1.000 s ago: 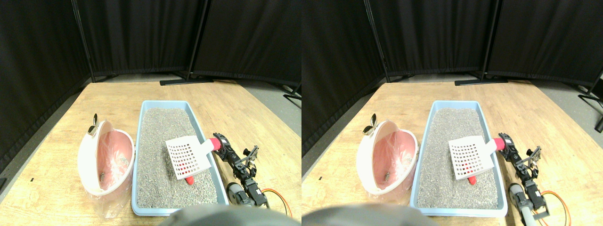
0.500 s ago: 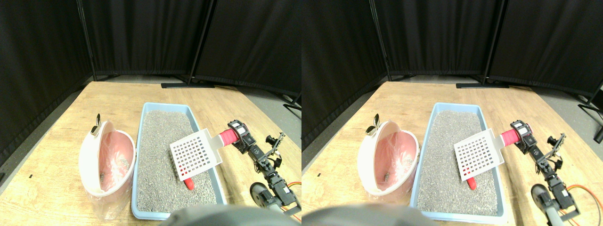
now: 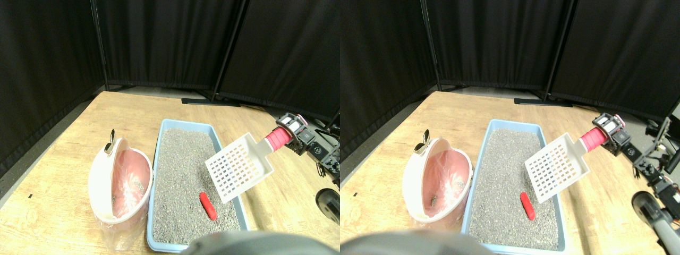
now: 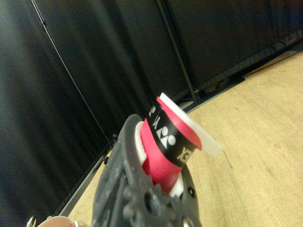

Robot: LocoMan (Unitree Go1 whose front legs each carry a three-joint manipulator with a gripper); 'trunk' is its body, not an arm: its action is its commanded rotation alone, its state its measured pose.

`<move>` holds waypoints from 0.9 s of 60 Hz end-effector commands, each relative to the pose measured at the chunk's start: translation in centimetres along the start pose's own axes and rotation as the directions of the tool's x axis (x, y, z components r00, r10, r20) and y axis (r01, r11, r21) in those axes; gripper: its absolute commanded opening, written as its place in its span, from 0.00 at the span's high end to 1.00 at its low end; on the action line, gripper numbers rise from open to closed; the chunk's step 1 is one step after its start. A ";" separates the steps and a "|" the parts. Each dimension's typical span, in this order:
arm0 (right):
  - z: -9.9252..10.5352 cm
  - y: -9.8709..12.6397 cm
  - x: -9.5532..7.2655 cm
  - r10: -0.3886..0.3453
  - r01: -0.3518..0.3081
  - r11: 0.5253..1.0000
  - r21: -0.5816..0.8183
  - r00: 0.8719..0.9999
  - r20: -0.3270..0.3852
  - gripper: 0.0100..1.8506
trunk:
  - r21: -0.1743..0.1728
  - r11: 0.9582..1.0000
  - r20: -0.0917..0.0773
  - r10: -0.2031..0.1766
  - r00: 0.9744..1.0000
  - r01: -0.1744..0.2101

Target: Scoop (unimanual)

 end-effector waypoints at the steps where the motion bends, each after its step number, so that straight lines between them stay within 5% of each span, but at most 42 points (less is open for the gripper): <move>1: 2.7 0.1 -0.2 0.020 -0.017 0.998 -0.067 0.999 0.051 0.98 | -0.015 1.000 0.008 0.007 1.000 -0.006; 14: 3.7 2.1 -0.2 0.058 -0.061 0.973 -0.221 0.998 -0.023 0.98 | -0.025 1.000 0.004 0.009 1.000 -0.009; 54: 2.4 2.7 0.9 0.049 -0.049 0.923 -0.381 0.999 -0.009 0.92 | -0.033 0.999 -0.011 0.008 1.000 -0.008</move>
